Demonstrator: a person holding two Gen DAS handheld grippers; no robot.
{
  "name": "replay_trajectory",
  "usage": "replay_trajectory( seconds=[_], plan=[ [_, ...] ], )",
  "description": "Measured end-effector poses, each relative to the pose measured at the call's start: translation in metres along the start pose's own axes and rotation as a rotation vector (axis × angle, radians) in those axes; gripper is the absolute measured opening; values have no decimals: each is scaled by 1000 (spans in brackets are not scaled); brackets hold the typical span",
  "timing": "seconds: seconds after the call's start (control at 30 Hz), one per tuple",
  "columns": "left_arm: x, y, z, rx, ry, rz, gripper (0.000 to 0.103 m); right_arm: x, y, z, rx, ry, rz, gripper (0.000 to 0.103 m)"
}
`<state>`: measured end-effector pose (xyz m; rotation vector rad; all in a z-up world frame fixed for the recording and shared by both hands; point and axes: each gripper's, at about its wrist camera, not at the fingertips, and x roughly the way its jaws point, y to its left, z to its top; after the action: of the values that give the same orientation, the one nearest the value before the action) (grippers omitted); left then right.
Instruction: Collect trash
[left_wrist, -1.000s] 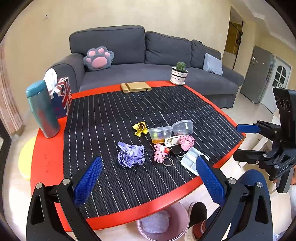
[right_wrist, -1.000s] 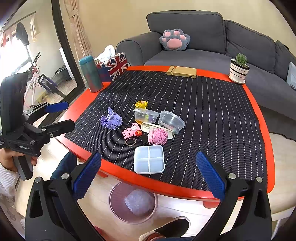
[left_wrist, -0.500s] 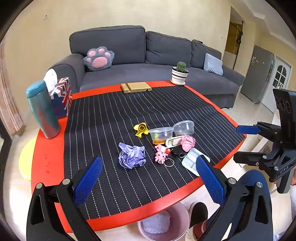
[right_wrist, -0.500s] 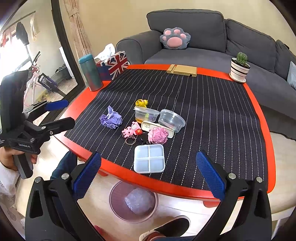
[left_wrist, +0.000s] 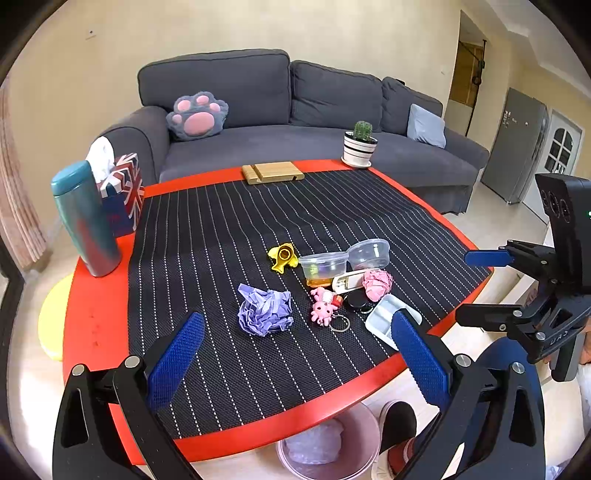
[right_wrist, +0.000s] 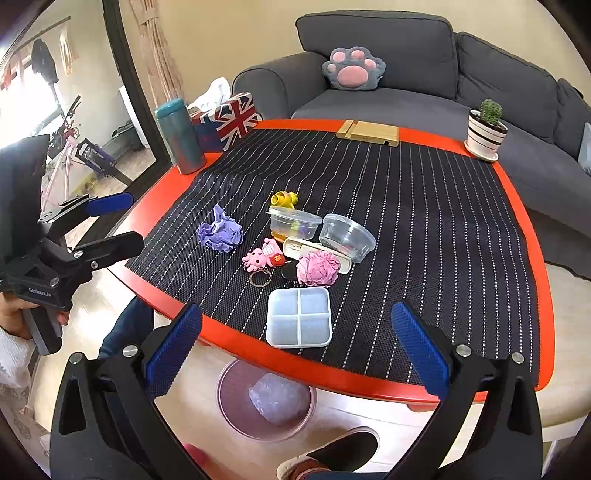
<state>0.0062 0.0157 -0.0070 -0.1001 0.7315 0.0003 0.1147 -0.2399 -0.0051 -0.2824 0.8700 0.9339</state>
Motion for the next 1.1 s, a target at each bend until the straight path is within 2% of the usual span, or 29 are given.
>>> replay_trajectory(
  seconds=[0.2,0.67,0.83,0.87,0.9,1.1],
  plan=[
    [1,1,-1,-1,2,3,97,17,2,7,-16,46,3,100],
    [4,7,-8,-23,18,7,97,78,2,6,-43,259,-25,100],
    [7,8,-11,-28,31,6,97,87,2,3,-46,287,-23,100],
    [8,8,-12,-29,32,6,97,88,2,3,-47,290,-22,96],
    [8,8,-12,-31,33,5,97,89,2,2,-49,297,-22,85],
    [10,11,-13,-42,38,2,97,96,4,-1,-69,316,-30,69]
  ],
)
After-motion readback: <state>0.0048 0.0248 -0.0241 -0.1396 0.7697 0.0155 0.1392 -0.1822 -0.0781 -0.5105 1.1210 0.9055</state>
